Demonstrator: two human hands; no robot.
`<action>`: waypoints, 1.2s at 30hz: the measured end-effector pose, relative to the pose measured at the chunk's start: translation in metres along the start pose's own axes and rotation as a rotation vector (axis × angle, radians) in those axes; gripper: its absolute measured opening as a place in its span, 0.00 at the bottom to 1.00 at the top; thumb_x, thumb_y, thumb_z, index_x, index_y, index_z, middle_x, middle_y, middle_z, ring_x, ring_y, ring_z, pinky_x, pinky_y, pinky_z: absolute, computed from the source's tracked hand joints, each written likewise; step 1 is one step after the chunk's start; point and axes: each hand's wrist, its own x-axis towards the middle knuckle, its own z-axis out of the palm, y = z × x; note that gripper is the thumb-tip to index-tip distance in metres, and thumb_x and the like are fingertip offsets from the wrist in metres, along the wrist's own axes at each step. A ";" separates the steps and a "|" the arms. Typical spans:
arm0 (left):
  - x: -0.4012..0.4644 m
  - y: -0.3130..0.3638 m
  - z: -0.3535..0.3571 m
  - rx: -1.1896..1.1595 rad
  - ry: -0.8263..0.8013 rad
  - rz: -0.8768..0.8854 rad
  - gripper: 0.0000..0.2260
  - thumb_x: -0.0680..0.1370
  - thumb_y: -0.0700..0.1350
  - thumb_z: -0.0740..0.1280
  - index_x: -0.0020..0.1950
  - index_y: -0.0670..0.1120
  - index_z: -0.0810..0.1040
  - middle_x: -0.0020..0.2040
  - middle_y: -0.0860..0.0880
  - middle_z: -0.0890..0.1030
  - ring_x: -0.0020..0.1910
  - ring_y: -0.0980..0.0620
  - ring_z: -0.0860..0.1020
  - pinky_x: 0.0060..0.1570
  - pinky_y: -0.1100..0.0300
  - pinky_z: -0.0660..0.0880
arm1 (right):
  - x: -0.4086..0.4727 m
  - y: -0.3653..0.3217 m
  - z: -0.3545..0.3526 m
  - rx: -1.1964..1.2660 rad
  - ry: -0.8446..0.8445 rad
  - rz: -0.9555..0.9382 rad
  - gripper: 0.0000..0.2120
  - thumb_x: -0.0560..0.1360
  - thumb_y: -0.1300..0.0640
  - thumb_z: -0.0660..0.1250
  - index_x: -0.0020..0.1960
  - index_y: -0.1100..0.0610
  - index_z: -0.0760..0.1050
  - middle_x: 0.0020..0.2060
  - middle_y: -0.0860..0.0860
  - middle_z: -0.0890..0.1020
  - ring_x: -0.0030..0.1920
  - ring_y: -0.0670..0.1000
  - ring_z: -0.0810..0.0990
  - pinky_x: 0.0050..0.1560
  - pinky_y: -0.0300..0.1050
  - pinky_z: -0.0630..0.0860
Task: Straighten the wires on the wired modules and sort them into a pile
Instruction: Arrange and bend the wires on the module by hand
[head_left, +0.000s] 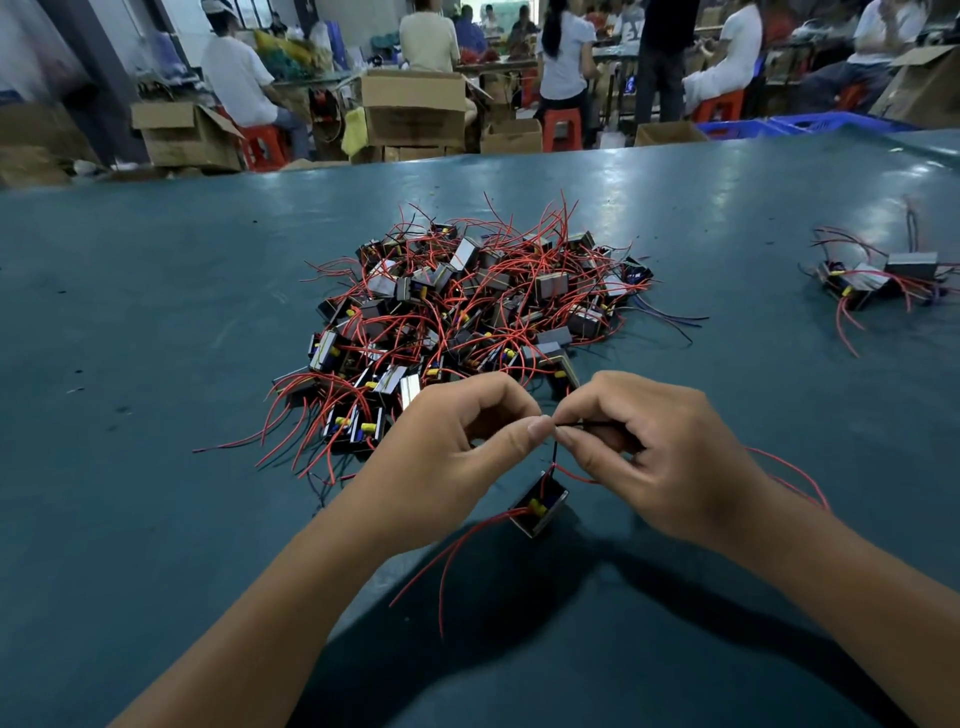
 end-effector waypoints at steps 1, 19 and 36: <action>-0.001 0.002 0.000 -0.173 -0.009 -0.110 0.08 0.79 0.47 0.69 0.42 0.45 0.78 0.31 0.56 0.71 0.26 0.59 0.65 0.25 0.68 0.63 | 0.000 0.000 0.000 -0.018 0.001 -0.023 0.03 0.77 0.58 0.68 0.47 0.57 0.80 0.35 0.43 0.74 0.35 0.41 0.70 0.37 0.29 0.65; 0.005 -0.004 -0.005 0.492 0.185 0.407 0.04 0.76 0.39 0.74 0.50 0.42 0.85 0.48 0.49 0.79 0.42 0.54 0.78 0.42 0.62 0.75 | -0.001 0.003 0.006 0.260 0.010 0.137 0.02 0.76 0.56 0.69 0.44 0.53 0.78 0.29 0.40 0.70 0.28 0.42 0.66 0.33 0.29 0.64; 0.004 -0.002 -0.004 0.592 0.106 0.467 0.05 0.80 0.39 0.68 0.47 0.38 0.81 0.44 0.46 0.77 0.40 0.52 0.73 0.42 0.64 0.70 | -0.002 -0.001 0.004 0.217 -0.009 0.085 0.01 0.76 0.59 0.69 0.46 0.54 0.78 0.29 0.40 0.71 0.28 0.42 0.67 0.32 0.29 0.63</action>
